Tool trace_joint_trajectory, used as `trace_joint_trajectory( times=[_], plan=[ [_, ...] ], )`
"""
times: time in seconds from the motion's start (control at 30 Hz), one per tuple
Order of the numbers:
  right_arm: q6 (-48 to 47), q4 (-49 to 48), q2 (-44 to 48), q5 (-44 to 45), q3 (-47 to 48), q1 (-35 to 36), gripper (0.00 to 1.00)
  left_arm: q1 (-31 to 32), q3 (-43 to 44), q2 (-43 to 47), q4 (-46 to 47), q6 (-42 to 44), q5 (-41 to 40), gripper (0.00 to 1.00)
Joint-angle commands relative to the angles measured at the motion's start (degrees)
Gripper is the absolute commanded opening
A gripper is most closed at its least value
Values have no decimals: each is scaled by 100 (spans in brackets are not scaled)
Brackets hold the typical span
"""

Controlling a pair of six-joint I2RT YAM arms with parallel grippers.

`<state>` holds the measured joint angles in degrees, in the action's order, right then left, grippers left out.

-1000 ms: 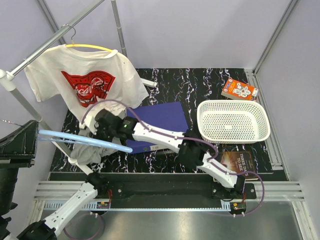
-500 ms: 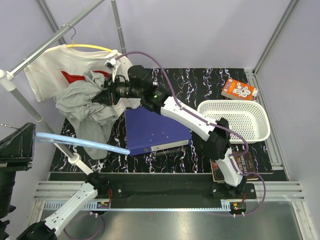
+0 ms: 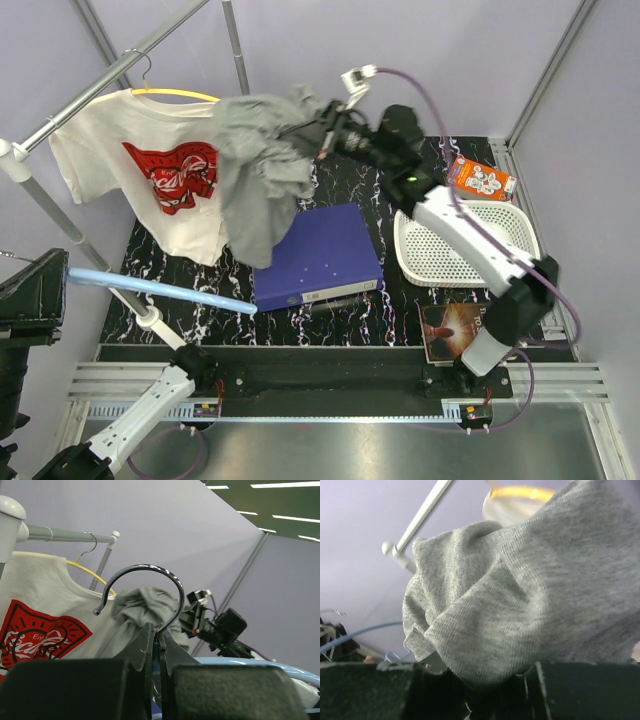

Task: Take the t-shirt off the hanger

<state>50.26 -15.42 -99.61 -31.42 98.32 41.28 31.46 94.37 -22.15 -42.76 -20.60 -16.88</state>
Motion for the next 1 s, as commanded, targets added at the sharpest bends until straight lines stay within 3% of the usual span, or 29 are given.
trace_joint_trajectory(
  times=[0.0, 0.07, 0.17, 0.3, 0.5, 0.6, 0.7, 0.97],
  plan=[
    [-339, 500, 1880, 1002, -208, -725, 0, 35, -58, -43, 461, -67, 71, 0],
    [-1235, 2006, 2243, 1618, -68, -988, 0, 35, -146, -52, 541, -93, 115, 0],
    [-2141, 3417, 2814, 2893, 90, -1218, 0, 35, -234, -96, 611, -137, 185, 0],
    [-3187, 4178, 3561, 4675, -155, -1271, 0, 35, -322, -105, 664, -181, 194, 0],
    [-4322, 4495, 4002, 6329, -1042, -1341, 0, 44, -568, -131, 813, -277, 185, 0],
    [-4630, 4294, 4125, 6814, -1683, -1447, 0, 44, -630, -228, 848, -357, 308, 0],
    [-4526, 4065, 4126, 6615, -2273, -1728, 0, 44, -683, -325, 884, -392, 387, 0],
    [-3226, 4318, 3722, 6324, -2775, -2404, 0, 44, -902, -307, 901, -489, 519, 0]
  ],
)
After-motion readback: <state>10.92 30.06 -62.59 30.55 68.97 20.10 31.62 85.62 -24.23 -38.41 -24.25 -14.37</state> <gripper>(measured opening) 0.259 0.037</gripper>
